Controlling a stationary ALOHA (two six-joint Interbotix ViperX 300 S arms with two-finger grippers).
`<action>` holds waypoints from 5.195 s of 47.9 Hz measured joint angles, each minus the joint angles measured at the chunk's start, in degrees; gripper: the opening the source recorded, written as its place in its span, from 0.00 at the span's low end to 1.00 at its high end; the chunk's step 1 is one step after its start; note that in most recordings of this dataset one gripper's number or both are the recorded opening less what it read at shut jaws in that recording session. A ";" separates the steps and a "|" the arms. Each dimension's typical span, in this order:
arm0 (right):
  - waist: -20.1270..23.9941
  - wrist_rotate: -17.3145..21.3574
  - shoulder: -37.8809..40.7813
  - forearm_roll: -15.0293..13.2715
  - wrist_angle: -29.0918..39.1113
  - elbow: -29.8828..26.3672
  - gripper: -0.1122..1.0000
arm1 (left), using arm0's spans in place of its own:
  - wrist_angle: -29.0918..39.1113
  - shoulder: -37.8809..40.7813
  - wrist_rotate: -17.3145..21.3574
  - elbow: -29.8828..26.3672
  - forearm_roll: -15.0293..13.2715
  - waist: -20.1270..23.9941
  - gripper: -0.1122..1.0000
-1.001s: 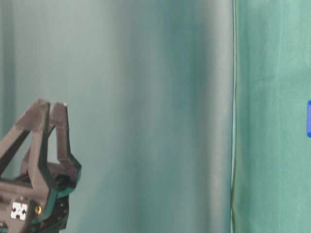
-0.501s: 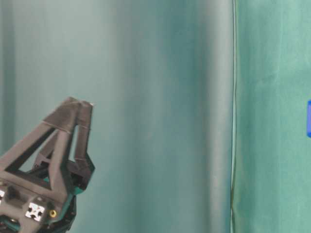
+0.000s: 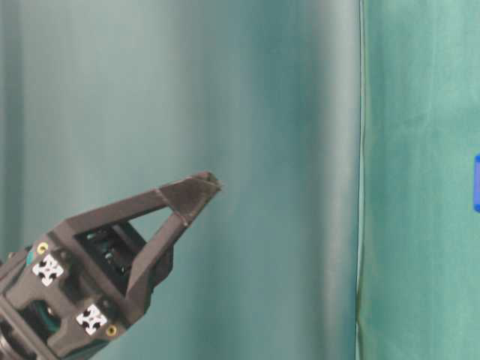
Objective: Handover the blue block to the right arm after grasping it with the left arm, then place it in the designated position.
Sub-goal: 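Move the left gripper over the blue cube and lower around it, then close the left gripper on the blue cube, then lift the blue cube with the left gripper and raise it up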
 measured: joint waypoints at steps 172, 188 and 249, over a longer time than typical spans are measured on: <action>0.00 -0.09 1.67 -0.35 0.97 0.00 0.95 | -17.75 21.36 -3.43 8.00 0.00 -0.35 0.52; -0.09 -0.09 1.67 -0.35 0.97 0.00 0.95 | -17.67 21.36 -3.43 8.00 0.00 -0.35 0.52; 0.00 -0.09 1.76 -0.35 1.05 0.00 0.95 | -2.81 -3.52 -1.93 1.32 0.44 -1.41 0.52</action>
